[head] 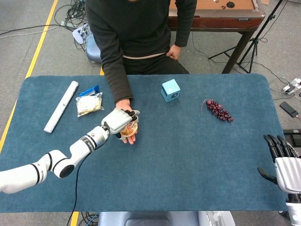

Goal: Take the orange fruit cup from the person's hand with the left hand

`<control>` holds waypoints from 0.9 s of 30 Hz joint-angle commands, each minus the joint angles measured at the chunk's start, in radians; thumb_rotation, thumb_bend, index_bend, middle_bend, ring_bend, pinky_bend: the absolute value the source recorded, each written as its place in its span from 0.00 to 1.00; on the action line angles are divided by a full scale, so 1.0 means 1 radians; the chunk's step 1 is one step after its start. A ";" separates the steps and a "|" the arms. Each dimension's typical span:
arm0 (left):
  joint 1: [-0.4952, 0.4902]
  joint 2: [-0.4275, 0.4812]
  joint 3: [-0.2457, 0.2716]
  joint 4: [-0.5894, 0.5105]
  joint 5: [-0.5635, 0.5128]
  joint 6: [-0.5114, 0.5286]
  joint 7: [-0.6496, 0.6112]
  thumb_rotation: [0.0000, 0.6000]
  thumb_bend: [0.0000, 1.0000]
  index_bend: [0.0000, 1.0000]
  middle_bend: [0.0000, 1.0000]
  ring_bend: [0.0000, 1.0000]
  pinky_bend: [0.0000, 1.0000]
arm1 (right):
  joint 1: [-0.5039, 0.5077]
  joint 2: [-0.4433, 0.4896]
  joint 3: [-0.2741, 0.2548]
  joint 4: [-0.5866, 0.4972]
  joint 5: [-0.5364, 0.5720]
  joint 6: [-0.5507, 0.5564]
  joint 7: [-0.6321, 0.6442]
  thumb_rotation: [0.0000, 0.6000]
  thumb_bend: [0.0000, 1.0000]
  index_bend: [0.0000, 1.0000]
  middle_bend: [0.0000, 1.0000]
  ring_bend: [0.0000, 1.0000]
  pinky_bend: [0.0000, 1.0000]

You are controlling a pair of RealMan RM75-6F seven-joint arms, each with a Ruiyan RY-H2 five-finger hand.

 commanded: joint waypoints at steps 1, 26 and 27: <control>0.003 -0.008 -0.001 0.010 0.006 0.014 -0.037 1.00 0.14 0.40 0.24 0.35 0.51 | -0.002 0.000 0.000 0.000 0.003 0.000 0.001 1.00 0.13 0.01 0.10 0.03 0.21; 0.205 0.246 0.125 -0.155 0.141 0.213 -0.119 1.00 0.14 0.42 0.30 0.38 0.56 | 0.028 -0.006 0.006 0.010 -0.003 -0.046 0.007 1.00 0.13 0.01 0.10 0.03 0.21; 0.206 0.240 0.129 -0.150 0.143 0.210 -0.118 1.00 0.14 0.42 0.30 0.38 0.56 | 0.028 -0.007 0.006 0.010 -0.003 -0.046 0.007 1.00 0.13 0.01 0.10 0.03 0.21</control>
